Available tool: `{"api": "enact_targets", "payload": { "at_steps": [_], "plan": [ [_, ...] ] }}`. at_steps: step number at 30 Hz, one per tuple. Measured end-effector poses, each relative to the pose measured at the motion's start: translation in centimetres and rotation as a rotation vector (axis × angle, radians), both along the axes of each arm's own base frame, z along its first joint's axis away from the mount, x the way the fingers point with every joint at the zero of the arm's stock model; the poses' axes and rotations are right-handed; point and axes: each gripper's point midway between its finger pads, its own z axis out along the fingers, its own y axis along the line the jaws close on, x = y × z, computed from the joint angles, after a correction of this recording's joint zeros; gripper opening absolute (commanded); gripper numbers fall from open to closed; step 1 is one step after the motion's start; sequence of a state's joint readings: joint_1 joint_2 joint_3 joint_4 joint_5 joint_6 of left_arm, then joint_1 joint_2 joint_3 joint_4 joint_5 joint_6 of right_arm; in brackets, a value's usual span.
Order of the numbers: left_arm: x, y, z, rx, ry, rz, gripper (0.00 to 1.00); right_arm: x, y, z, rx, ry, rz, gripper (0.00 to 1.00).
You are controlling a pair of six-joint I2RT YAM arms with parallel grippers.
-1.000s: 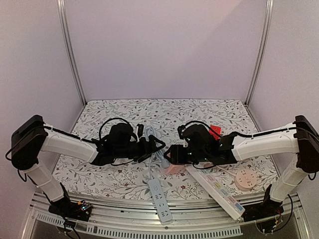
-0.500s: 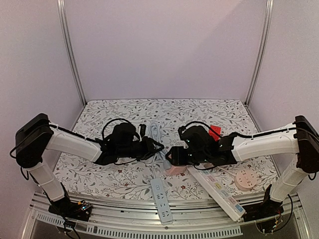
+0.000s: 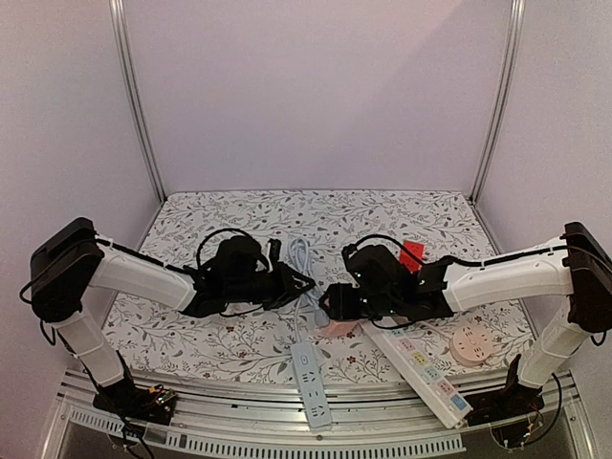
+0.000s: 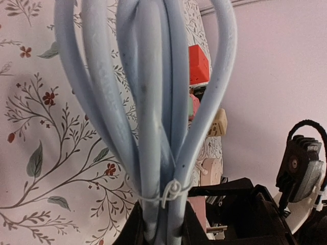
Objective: Pull the plug off the socket
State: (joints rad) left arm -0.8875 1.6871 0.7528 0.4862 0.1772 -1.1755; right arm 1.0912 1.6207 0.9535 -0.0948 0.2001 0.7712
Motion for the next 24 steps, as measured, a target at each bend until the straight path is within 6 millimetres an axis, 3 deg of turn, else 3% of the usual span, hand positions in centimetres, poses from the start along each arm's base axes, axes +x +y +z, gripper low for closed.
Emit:
{"api": "enact_targets", "payload": {
  "at_steps": [24],
  "plan": [
    [-0.3, 0.9, 1.1, -0.013, -0.068, 0.004, 0.0, 0.4, -1.2, 0.1, 0.003, 0.03, -0.222, 0.21]
  ]
}}
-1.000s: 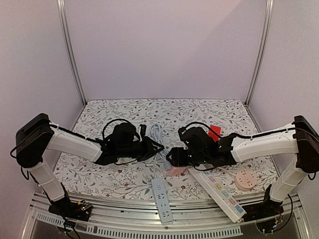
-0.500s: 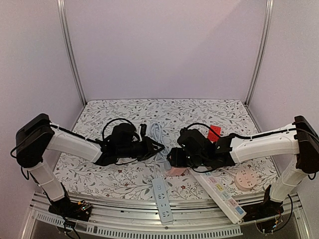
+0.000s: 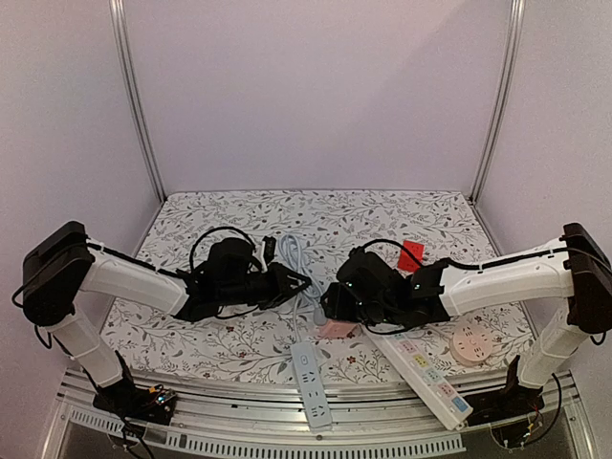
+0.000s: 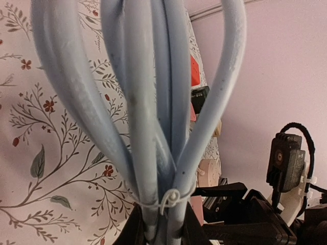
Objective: Pull the plug off the socket
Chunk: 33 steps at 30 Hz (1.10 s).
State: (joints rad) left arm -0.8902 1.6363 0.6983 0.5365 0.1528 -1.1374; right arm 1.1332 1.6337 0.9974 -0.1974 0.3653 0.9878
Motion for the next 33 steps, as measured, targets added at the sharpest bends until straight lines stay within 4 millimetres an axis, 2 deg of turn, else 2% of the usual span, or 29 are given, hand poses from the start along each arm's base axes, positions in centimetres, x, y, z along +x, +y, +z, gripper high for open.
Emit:
{"api": "enact_targets", "payload": {
  "at_steps": [7, 17, 24, 33],
  "plan": [
    [-0.1, 0.9, 0.4, 0.002, -0.011, 0.025, 0.0, 0.0, 0.3, 0.2, 0.036, -0.015, 0.009, 0.2],
    [-0.6, 1.0, 0.9, -0.019, -0.063, -0.005, 0.0, -0.1, 0.4, 0.2, 0.033, 0.003, -0.007, 0.19],
    [-1.1, 1.7, 0.3, -0.023, -0.091, -0.011, 0.0, -0.2, 0.6, -1.0, 0.014, 0.037, -0.017, 0.19],
    [-1.2, 2.0, 0.3, -0.014, -0.122, -0.018, 0.0, 0.2, 0.9, -1.6, 0.005, 0.054, -0.017, 0.19]
  ]
}}
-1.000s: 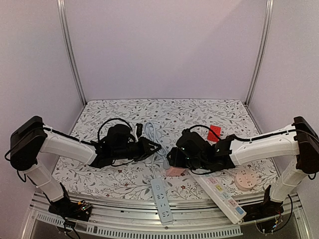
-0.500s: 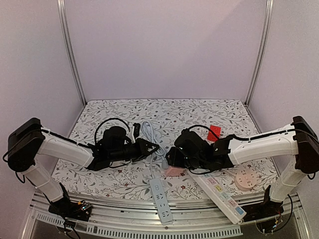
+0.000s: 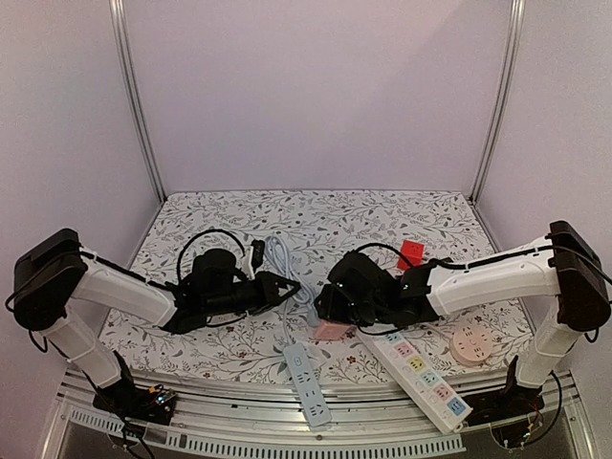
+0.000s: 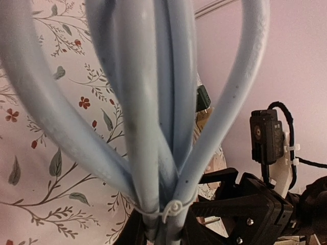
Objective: Pull the plug off the socket
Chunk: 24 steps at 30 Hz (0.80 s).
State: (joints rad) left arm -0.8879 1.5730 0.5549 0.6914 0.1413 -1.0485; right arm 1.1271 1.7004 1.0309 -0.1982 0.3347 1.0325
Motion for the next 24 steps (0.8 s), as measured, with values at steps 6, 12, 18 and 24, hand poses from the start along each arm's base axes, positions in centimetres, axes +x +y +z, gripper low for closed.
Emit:
{"api": "enact_targets", "payload": {
  "at_steps": [6, 12, 18, 24],
  "plan": [
    [-0.4, 0.7, -0.2, 0.027, -0.018, -0.002, 0.0, 0.1, 0.5, -0.6, 0.01, 0.026, 0.011, 0.19],
    [-0.7, 1.4, 0.4, 0.03, -0.04, 0.003, 0.0, 0.3, 0.9, -0.4, 0.043, 0.037, 0.018, 0.18],
    [-1.0, 1.7, 0.3, 0.053, -0.031, 0.001, 0.0, 0.2, 1.4, -0.6, 0.095, 0.01, 0.06, 0.18],
    [-0.7, 1.2, 1.2, 0.04, -0.024, -0.016, 0.0, 0.0, 1.1, 1.3, 0.061, -0.114, 0.124, 0.18]
  ]
}}
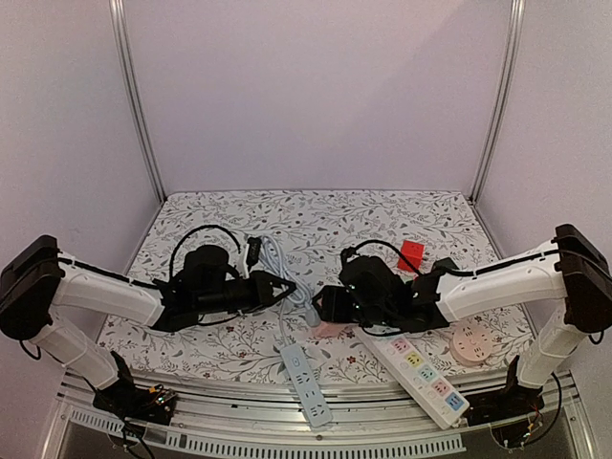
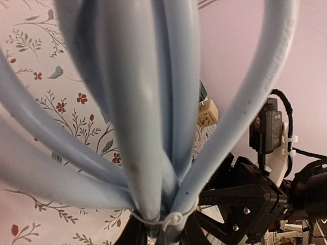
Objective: Pull the plug off the socket
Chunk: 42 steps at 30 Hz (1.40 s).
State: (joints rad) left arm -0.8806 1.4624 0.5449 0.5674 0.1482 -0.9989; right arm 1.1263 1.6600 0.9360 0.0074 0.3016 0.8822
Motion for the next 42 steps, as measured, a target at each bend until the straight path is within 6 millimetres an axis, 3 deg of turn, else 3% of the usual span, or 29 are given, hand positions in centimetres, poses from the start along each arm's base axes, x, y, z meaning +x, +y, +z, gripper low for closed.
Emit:
{"api": "enact_targets", "payload": {
  "at_steps": [11, 17, 27, 35, 42],
  "plan": [
    [-1.2, -0.7, 1.0, -0.055, 0.046, -0.094, 0.0, -2.9, 0.2, 2.5, -0.095, -0.234, 0.162, 0.17],
    [-1.3, -0.6, 1.4, -0.066, 0.053, -0.109, 0.0, -3.0, 0.1, 2.9, -0.113, -0.277, 0.16, 0.14],
    [-1.4, 0.2, 3.6, -0.098, -0.006, -0.094, 0.0, -1.9, -1.0, 4.4, -0.106, -0.171, -0.02, 0.12],
    [-1.7, 1.2, 2.8, -0.073, 0.003, -0.069, 0.0, -1.3, -1.2, 3.0, -0.051, -0.051, -0.08, 0.13],
    [-1.6, 1.5, 2.7, -0.064, 0.008, -0.058, 0.0, -1.0, -0.9, 3.0, -0.051, -0.044, -0.057, 0.13]
  ]
}}
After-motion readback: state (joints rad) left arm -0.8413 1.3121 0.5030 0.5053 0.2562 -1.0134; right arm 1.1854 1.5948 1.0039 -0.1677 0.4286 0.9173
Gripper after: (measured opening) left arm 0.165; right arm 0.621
